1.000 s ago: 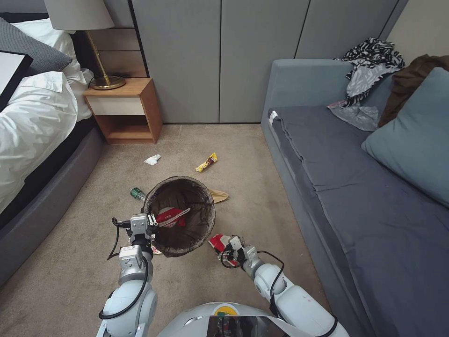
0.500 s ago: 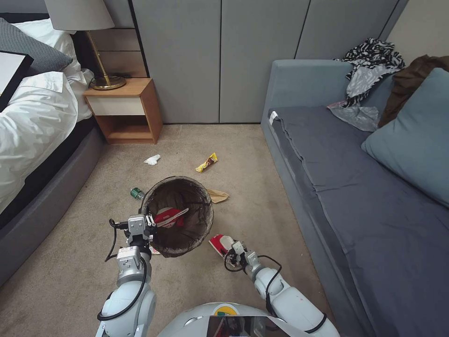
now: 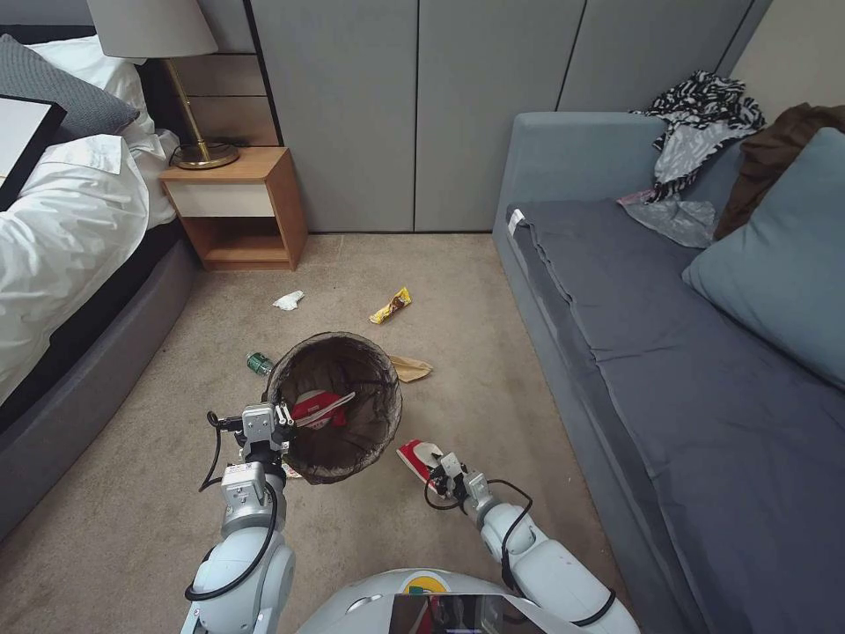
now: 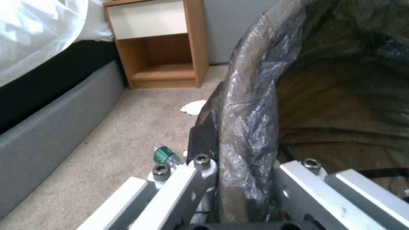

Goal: Pick up the trash bin, then pick up the garbage from the floor and place it into the trash bin.

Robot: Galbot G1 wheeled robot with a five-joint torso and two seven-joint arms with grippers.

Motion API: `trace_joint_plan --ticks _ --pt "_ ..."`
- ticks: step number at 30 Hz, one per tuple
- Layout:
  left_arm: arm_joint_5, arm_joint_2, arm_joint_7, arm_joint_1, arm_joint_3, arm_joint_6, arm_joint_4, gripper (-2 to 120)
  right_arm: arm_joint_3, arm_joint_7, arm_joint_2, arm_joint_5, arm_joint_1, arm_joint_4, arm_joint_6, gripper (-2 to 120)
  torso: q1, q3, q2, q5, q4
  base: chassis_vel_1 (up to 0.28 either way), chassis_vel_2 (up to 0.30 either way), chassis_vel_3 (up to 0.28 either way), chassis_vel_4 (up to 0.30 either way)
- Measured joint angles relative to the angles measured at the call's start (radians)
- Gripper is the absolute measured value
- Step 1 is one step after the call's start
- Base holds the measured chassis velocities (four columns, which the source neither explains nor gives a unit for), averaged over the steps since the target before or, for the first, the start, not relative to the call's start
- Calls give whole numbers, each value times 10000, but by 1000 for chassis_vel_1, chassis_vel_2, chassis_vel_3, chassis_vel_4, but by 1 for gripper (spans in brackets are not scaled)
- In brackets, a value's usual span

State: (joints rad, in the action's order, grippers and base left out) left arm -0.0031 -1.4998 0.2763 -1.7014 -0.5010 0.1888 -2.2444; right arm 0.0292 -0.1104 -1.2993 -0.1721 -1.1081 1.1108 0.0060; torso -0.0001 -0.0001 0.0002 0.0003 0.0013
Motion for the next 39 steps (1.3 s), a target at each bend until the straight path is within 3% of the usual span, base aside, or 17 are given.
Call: trace_joint_plan --ticks 5,21,24,39 --pt "0 14 -7 9 -15 0 1 3 -32 46 0 47 -4 -11 50 0 0 1 0 0 -3 0 0 0 0" --pt "2 54 -14 21 -12 11 28 3 -128 219 88 127 -125 115 297 0 0 1 -1 -2 -1 0 0 0 0" --pt "-21 70 -13 41 -20 19 62 3 -232 388 160 127 -265 459 338 0 0 3 -2 -6 -2 0 0 0 0" --pt "-163 130 -9 160 -28 39 232 3 -1691 1368 648 26 -2194 4445 763 0 1 2 -2 -4 -5 0 0 0 0"
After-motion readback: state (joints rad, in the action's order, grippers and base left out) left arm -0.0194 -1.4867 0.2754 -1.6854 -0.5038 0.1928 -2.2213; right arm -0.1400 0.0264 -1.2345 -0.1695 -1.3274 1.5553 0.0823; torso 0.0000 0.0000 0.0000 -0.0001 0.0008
